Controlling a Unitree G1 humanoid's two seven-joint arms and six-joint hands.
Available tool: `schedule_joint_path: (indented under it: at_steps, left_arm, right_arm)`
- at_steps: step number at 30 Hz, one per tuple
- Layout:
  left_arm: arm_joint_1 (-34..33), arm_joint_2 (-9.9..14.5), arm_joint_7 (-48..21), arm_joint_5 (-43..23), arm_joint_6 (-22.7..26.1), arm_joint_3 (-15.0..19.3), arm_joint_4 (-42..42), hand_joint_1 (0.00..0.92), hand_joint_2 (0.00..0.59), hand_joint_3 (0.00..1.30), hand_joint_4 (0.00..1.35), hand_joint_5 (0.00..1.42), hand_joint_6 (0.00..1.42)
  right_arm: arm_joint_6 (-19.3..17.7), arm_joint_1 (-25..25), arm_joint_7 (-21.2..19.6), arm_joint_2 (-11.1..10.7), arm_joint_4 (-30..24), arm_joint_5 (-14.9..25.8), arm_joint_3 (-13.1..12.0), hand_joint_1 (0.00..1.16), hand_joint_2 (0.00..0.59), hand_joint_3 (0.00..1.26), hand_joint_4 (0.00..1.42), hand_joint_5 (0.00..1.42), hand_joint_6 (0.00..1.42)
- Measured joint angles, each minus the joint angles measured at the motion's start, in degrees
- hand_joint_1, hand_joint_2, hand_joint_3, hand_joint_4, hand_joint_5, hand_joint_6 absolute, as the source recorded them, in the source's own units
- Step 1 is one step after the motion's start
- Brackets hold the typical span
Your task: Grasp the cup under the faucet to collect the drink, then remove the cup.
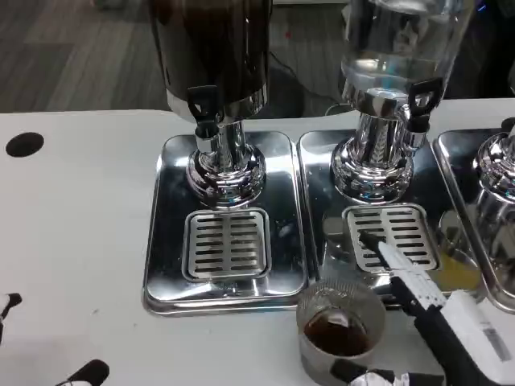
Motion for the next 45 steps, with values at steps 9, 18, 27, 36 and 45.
schedule_joint_path:
  at_steps: [9, 18, 27, 36, 45]
  left_arm:
    - [-0.99, 0.34, 0.02, -1.24, -2.10, 1.58, 0.29, 0.000, 0.068, 0.15, 0.02, 0.14, 0.44]
    - [-2.42, 0.89, 0.59, -1.84, -6.41, 1.37, 1.22, 0.000, 0.064, 0.15, 0.03, 0.13, 0.42]
    - [-2.63, 0.90, 4.41, -2.36, -12.99, 0.87, 3.25, 0.000, 0.052, 0.15, 0.03, 0.09, 0.38]
    - [-2.48, 0.91, 6.76, -2.12, -16.35, 0.06, 5.41, 0.000, 0.058, 0.15, 0.03, 0.09, 0.37]
    - [-2.25, 0.91, 7.96, -2.31, -18.40, -0.01, 5.27, 0.000, 0.059, 0.15, 0.03, 0.10, 0.37]
  right_arm:
    - [8.33, 5.05, 16.57, -1.30, -12.87, 22.48, -1.53, 0.39, 0.141, 0.04, 0.00, 0.00, 0.00]
    - [20.63, 7.18, 19.93, -2.90, -24.15, 22.55, -9.50, 0.49, 0.168, 0.12, 0.02, 0.00, 0.00]
    - [27.16, 9.53, 18.81, -0.27, -29.70, 14.50, -12.16, 0.48, 0.251, 0.16, 0.01, 0.00, 0.00]
    - [29.53, 14.57, 17.24, 2.18, -36.04, 8.34, -12.58, 0.48, 0.258, 0.17, 0.00, 0.00, 0.00]
    - [31.02, 16.00, 16.67, 4.21, -38.53, 6.83, -12.68, 0.49, 0.257, 0.17, 0.00, 0.00, 0.00]
